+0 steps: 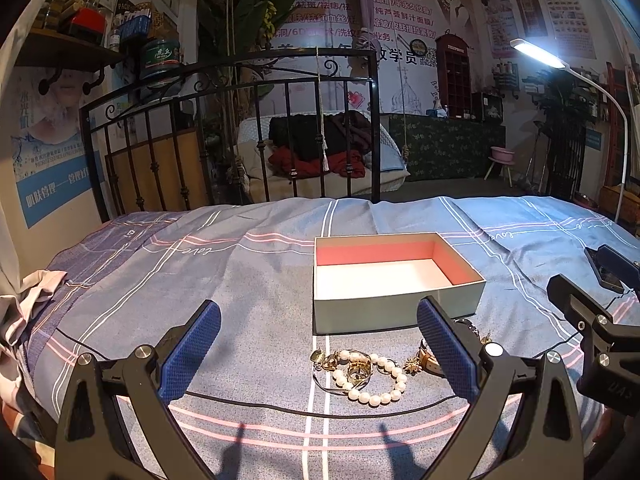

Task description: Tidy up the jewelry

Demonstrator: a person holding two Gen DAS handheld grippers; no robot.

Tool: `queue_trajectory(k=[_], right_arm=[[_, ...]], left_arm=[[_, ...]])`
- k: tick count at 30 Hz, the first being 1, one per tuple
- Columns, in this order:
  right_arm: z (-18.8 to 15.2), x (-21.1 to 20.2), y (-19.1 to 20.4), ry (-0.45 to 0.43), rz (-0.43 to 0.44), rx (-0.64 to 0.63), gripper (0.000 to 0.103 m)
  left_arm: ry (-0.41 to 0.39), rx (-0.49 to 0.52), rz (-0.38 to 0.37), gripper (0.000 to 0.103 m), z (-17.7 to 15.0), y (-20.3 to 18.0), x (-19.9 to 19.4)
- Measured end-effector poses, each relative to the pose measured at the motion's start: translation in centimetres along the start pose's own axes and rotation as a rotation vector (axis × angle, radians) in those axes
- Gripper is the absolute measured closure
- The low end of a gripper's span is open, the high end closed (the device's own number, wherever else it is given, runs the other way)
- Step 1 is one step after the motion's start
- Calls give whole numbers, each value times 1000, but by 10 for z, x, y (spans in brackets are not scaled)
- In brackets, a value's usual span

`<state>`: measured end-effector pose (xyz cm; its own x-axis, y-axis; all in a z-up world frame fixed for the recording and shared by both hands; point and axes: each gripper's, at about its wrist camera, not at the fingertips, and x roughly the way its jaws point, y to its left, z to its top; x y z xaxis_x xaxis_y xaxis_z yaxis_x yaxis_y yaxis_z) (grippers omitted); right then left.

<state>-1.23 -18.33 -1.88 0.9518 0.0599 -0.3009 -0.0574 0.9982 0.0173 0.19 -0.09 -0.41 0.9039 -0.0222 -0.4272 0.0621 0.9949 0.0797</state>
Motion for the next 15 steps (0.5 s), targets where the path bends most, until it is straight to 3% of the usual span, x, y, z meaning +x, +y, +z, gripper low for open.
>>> queue_trajectory(k=[15], right_arm=[[3, 1, 0, 16, 4, 3, 6]], left_arm=[[4, 0, -5, 6, 0, 0, -1]])
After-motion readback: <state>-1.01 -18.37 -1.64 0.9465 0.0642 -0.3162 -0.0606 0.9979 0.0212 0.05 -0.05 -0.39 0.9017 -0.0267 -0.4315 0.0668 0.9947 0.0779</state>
